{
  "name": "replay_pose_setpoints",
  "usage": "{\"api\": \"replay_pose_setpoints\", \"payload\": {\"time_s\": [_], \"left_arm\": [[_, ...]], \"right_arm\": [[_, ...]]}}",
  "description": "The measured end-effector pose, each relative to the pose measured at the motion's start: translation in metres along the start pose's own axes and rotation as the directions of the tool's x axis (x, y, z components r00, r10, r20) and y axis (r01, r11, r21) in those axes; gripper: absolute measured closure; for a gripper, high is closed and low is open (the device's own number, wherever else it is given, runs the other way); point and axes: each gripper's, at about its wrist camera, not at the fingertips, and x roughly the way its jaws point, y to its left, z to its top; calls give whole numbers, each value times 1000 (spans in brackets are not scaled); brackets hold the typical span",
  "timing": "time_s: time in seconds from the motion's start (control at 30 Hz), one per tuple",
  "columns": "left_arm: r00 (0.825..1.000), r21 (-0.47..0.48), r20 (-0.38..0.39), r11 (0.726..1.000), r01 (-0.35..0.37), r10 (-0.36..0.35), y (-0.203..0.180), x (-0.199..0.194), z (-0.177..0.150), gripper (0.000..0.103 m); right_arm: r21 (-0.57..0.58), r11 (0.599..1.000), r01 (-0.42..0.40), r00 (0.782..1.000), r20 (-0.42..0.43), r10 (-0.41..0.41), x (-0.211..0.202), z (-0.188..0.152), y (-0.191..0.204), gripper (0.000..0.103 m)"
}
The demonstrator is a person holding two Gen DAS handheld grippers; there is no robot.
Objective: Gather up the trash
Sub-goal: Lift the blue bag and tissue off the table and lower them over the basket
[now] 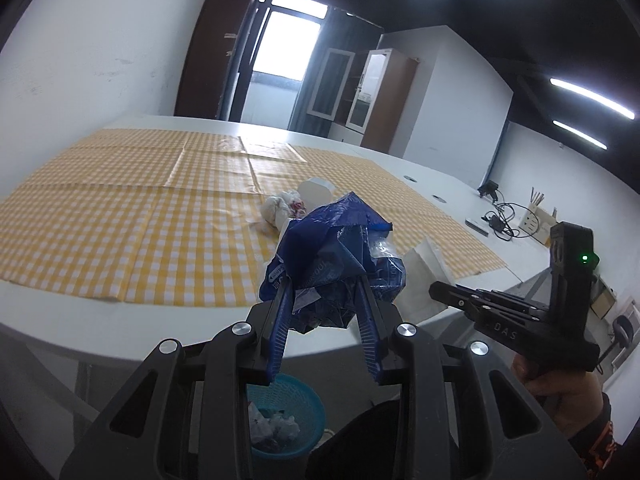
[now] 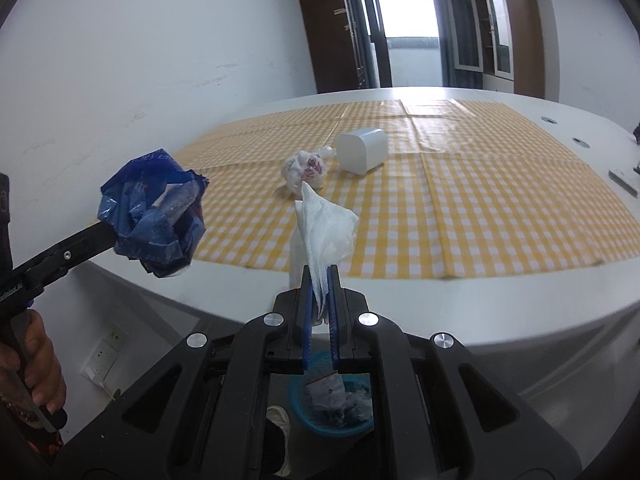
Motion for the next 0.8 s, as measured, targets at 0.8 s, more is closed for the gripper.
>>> {"api": "replay_pose_setpoints", "payload": {"time_s": [0.8], "left_arm": [[987, 47, -159, 999, 6, 2, -6, -29, -107, 69]], "right_arm": [[-54, 998, -31, 988, -153, 23, -9, -117, 34, 97]]}}
